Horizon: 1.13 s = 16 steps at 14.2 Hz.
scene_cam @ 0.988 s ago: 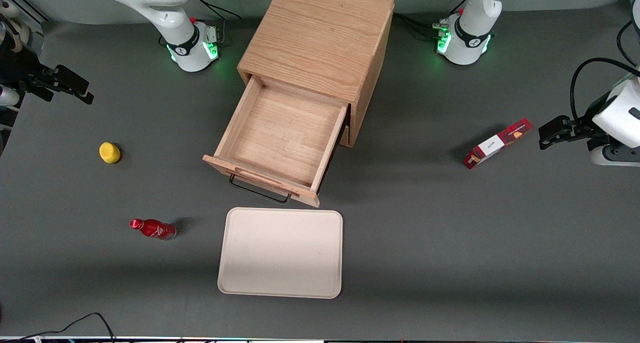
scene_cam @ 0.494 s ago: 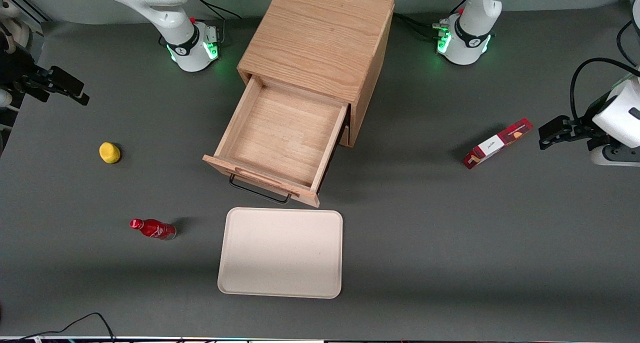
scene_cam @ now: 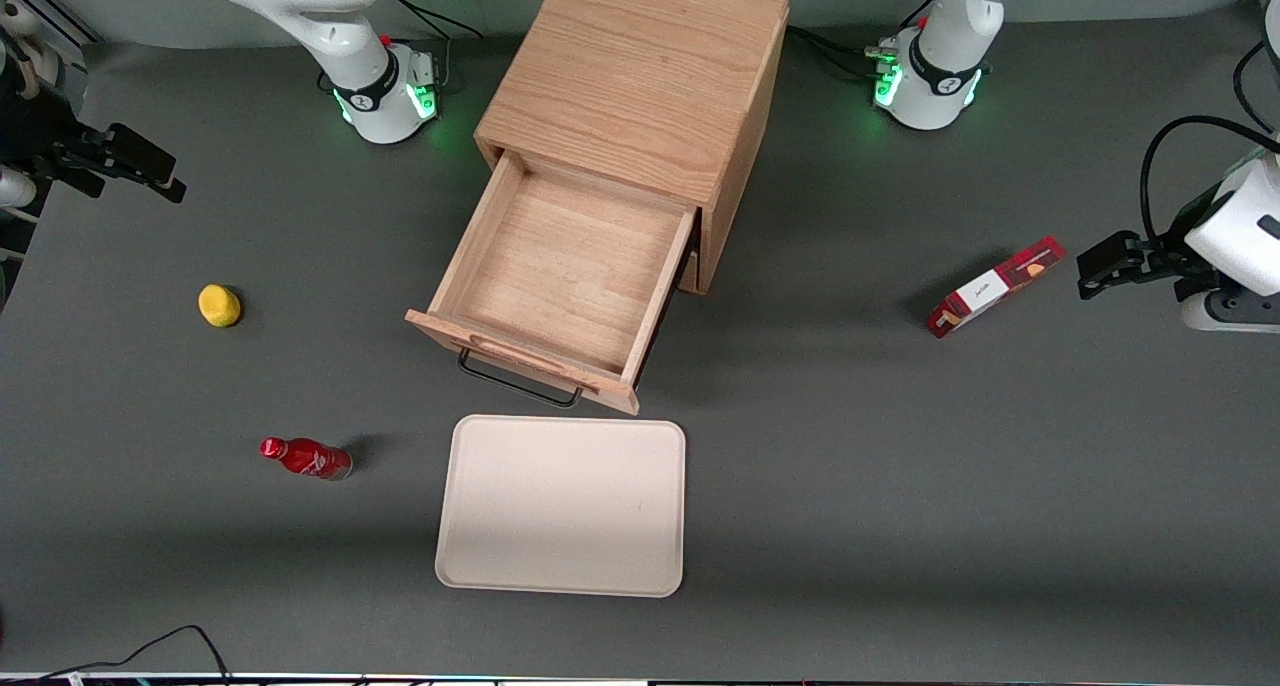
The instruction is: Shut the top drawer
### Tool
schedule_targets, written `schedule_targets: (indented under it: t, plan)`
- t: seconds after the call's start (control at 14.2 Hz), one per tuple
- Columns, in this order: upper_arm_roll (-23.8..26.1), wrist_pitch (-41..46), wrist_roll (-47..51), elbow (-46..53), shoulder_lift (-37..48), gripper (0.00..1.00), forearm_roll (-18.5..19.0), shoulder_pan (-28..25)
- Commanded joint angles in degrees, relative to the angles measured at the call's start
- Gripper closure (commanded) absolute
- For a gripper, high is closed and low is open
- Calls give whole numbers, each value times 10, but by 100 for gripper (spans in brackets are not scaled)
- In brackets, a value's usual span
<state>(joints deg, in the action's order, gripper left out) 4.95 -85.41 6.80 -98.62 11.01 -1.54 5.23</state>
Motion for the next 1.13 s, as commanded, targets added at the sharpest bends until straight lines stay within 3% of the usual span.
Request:
schedule_targets:
  t: [0.0, 0.42, 0.71, 0.92, 1.06]
  plan:
    - [6, 10, -2, 32, -25, 0, 3, -1]
    - [27, 20, -7, 94, -62, 0, 6, -5]
    - [44, 19, -139, 146, -76, 0, -6, -7]
    - [56, 17, -287, 184, -95, 0, -68, -7]
    - [76, 18, -377, 193, -107, 0, -66, -7]
